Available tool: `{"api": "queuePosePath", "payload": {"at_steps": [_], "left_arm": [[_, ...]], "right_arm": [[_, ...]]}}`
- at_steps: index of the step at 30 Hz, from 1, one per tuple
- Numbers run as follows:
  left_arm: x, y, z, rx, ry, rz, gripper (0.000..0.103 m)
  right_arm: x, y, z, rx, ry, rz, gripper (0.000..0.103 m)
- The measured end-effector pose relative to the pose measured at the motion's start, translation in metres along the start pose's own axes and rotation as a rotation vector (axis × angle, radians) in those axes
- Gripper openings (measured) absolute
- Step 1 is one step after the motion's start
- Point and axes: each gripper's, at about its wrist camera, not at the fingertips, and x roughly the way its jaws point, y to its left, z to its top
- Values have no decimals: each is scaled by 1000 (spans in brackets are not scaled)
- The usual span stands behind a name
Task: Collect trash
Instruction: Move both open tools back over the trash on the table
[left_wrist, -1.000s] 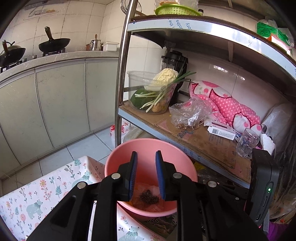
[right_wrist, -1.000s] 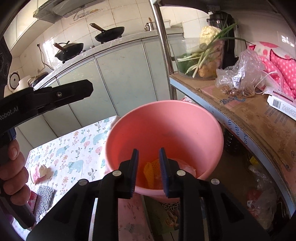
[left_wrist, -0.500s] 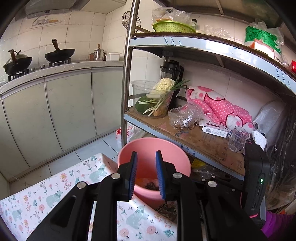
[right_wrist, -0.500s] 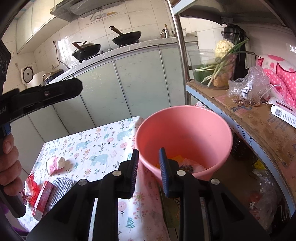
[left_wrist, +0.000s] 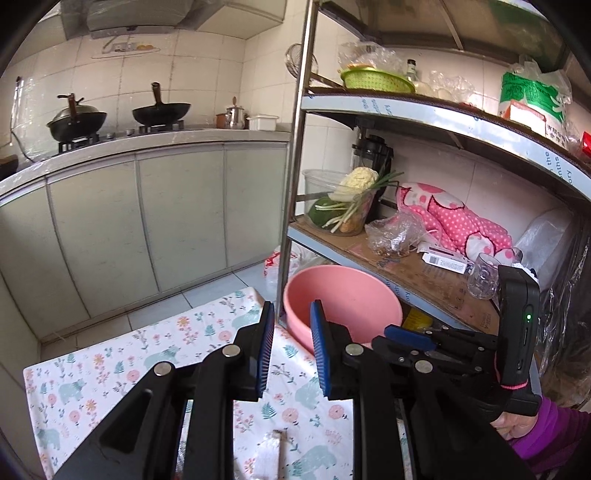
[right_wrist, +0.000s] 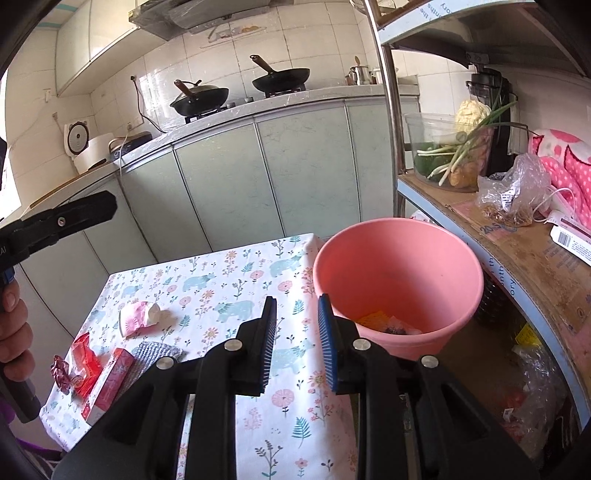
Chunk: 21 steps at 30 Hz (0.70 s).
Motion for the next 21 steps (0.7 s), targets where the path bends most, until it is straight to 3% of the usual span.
{"api": "queuePosePath", "payload": {"at_steps": [7,21], "left_arm": [[-43,31,-10,-44,-36,91,19],[-111,109,-62,-169,1,321,19]], "right_arm": [[-2,7,-6,3,20,21,24],[21,42,-27,-32,132,94,24]]}}
